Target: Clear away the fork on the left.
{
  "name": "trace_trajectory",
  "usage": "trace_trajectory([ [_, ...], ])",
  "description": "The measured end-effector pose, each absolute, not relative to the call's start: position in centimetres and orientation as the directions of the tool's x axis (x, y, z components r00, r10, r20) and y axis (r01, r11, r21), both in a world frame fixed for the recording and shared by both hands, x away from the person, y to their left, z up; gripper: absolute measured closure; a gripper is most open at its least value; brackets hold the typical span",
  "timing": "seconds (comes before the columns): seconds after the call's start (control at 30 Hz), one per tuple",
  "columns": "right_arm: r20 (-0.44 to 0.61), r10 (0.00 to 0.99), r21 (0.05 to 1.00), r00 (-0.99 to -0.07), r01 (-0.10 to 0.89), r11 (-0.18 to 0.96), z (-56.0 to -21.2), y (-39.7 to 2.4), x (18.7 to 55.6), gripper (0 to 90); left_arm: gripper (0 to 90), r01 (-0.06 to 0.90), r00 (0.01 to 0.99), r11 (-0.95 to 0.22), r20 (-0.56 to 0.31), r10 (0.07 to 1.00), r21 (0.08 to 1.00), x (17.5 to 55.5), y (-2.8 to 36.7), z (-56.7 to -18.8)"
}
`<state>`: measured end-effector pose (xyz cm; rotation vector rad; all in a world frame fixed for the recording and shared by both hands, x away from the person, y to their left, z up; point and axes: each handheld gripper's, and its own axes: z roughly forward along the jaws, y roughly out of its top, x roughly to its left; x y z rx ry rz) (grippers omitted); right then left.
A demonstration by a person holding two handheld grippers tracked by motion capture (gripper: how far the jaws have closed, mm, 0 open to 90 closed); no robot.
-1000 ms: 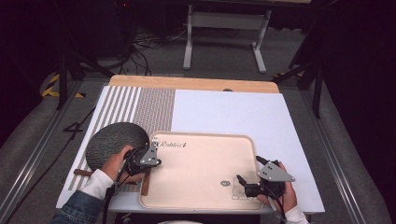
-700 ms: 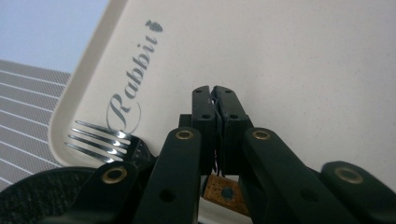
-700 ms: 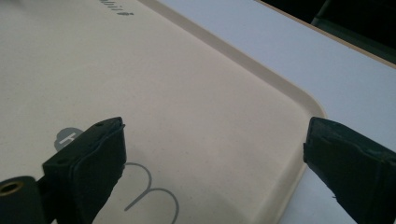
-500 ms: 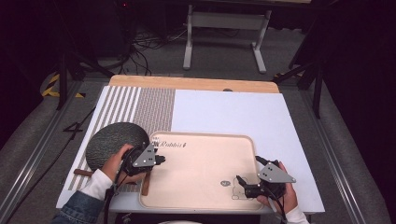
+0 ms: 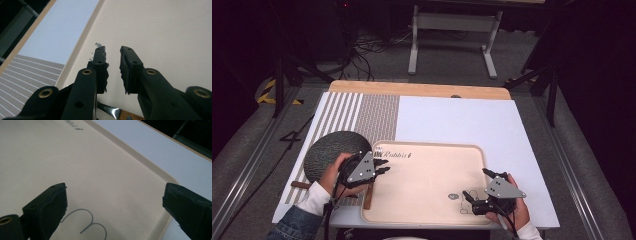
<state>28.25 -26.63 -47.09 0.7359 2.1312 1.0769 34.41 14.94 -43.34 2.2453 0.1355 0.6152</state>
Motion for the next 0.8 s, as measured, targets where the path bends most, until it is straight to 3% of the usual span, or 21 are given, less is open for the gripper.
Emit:
trace_trajectory([
  [0.27, -0.291, 0.702, 0.836, -0.650, 0.184, 0.517, -47.0, -26.5, 28.1, 6.5, 63.6, -0.101, 0.851, -0.655, 0.406, 0.334, 0.749, 34.2, 15.2, -43.0],
  [0.67, -0.293, 0.697, 0.829, -0.654, 0.189, 0.526, -47.2, -26.4, 28.1, 6.5, 26.8, -0.068, 0.817, -0.603, 0.391, 0.423, 0.795, 33.8, 16.8, -43.0],
  [0.8, -0.294, 0.696, 0.828, -0.655, 0.189, 0.528, -47.2, -26.5, 28.2, 6.4, 20.4, -0.063, 0.819, -0.584, 0.376, 0.434, 0.810, 33.7, 17.8, -43.3],
])
